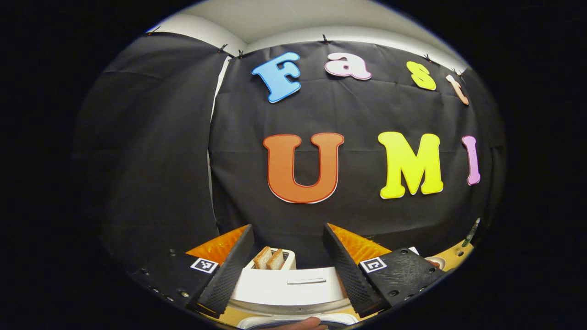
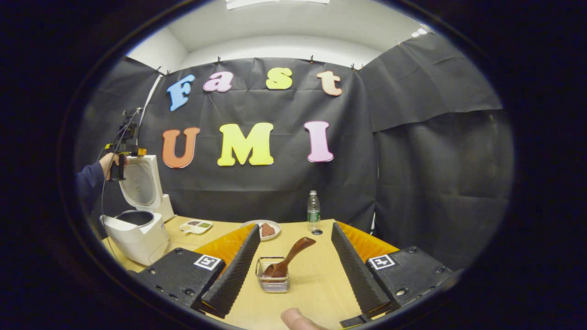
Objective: Close the left gripper, press the button to open the rice cooker; take a wooden spoon from the chopstick holder with the right hand, scoop a spoonful of rice and pour it into the rice cooker, then put the wooden spoon back into the chopstick holder.
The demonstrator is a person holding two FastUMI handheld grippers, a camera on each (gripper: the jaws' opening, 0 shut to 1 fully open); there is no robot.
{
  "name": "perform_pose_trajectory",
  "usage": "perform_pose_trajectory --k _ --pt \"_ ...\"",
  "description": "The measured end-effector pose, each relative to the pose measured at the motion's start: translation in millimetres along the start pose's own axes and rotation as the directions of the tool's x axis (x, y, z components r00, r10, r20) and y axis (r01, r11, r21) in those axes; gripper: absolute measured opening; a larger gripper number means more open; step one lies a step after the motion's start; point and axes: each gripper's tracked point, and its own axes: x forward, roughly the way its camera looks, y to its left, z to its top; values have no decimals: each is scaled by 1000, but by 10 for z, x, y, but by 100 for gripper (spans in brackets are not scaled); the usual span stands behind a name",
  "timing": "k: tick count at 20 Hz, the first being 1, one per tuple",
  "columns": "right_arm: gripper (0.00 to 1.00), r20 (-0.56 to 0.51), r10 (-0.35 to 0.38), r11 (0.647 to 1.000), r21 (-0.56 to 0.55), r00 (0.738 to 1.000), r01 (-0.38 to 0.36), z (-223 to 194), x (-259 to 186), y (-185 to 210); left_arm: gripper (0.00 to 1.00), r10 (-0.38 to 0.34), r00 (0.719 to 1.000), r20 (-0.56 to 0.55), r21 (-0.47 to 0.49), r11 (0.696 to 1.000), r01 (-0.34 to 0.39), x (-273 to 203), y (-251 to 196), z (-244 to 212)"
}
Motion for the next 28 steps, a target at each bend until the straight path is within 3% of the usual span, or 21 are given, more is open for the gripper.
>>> perform_pose_trajectory --k 11,16,28 --pt "100 -21 29 998 49 999 -28 -169 -446 -104 97 -37 990 -138 -5 999 37 -845 -101 -441" --pt "100 -10 74 996 51 997 -73 -172 -509 37 95 -44 981 -188 52 997 54 -1244 -86 -816" --pt "100 -19 173 985 27 985 -172 -358 -739 433 97 -78 962 -262 -66 996 63 -1722 2 -1463"
